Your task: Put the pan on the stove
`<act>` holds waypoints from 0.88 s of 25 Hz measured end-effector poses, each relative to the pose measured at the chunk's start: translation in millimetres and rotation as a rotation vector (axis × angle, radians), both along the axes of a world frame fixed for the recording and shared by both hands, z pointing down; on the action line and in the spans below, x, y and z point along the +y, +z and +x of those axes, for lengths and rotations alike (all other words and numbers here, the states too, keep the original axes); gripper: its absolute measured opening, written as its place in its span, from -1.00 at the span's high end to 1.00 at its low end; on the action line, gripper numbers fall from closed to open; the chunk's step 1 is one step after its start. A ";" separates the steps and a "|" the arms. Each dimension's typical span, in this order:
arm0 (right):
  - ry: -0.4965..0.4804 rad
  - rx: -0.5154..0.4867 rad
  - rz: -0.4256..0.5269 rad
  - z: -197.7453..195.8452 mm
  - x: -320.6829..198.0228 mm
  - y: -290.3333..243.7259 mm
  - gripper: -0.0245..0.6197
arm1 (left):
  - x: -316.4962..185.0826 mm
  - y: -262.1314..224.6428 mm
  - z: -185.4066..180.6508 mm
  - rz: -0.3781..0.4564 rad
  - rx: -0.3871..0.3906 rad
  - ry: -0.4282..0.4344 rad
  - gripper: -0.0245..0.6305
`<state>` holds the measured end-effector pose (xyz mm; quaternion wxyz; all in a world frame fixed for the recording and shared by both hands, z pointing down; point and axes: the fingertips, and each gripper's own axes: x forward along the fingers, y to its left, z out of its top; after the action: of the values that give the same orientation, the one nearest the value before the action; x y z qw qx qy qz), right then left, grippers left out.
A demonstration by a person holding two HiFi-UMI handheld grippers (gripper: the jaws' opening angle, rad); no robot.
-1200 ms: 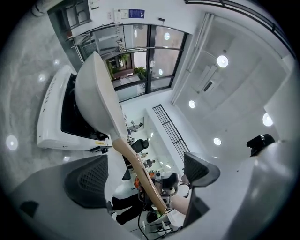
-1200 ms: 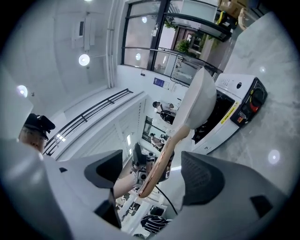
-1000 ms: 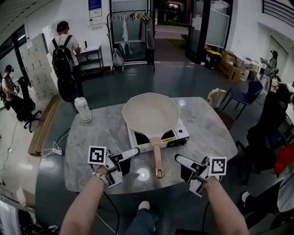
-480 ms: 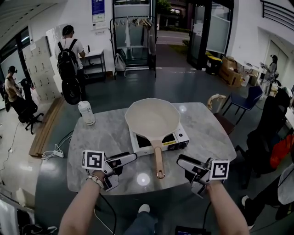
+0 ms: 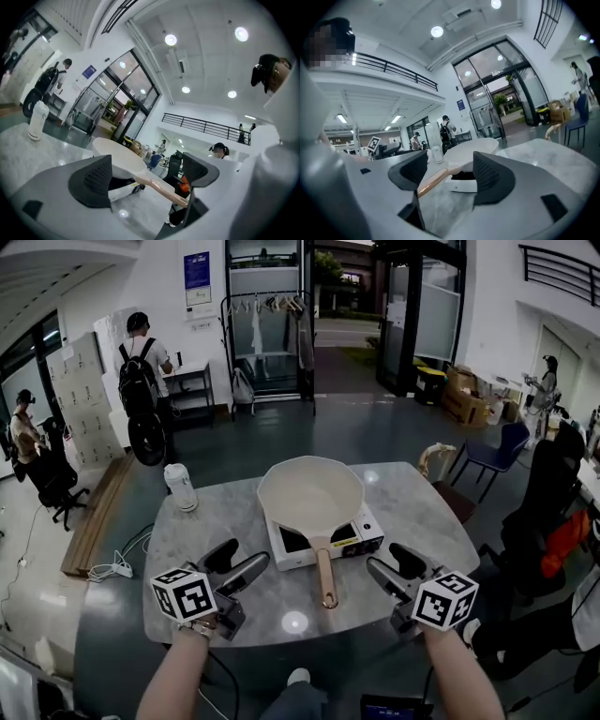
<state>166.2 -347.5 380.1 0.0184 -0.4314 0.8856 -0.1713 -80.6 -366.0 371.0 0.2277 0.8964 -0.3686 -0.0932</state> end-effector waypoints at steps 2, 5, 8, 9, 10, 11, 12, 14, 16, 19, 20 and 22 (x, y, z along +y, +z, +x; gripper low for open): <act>0.075 0.051 0.054 8.1 -1.0 -7.0 0.37 | -0.6 -10.6 -8.5 0.048 -0.035 -0.073 -0.57; 0.164 0.078 0.126 17.2 0.9 -20.5 0.53 | -0.1 -24.7 -18.5 0.114 -0.083 -0.168 -0.57; 0.258 0.104 0.188 28.5 5.9 -33.4 0.63 | 4.4 -35.6 -21.4 0.169 -0.123 -0.225 -0.52; 0.289 0.141 0.204 31.7 7.4 -34.2 0.69 | 6.5 -38.2 -21.8 0.186 -0.139 -0.238 -0.48; 0.318 0.192 0.219 34.3 9.0 -33.0 0.72 | 8.6 -40.0 -22.1 0.202 -0.158 -0.249 -0.42; 0.346 0.243 0.233 36.5 10.9 -30.8 0.75 | 10.6 -41.4 -22.6 0.218 -0.179 -0.259 -0.39; 0.370 0.280 0.245 38.2 13.1 -28.9 0.78 | 12.5 -42.7 -23.3 0.235 -0.204 -0.274 -0.35; 0.398 0.297 0.271 39.8 18.5 -28.7 0.81 | 15.6 -46.3 -26.4 0.277 -0.268 -0.331 0.04; 0.410 0.291 0.300 38.3 24.5 -32.1 0.84 | 18.1 -50.6 -30.3 0.323 -0.349 -0.401 0.61; 0.413 0.323 0.349 32.6 31.5 -39.1 0.85 | 22.5 -59.3 -31.4 0.408 -0.411 -0.456 0.89; 0.412 0.339 0.368 31.0 33.1 -42.3 0.85 | 24.0 -62.6 -30.6 0.436 -0.409 -0.463 0.89; 0.413 0.362 0.402 28.4 35.5 -49.2 0.85 | 25.3 -67.3 -29.3 0.476 -0.399 -0.471 0.89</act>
<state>194.6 -311.9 330.9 -0.0200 -0.6127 0.7846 0.0932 -109.9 -340.7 303.8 -0.0905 0.8155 -0.5694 -0.0495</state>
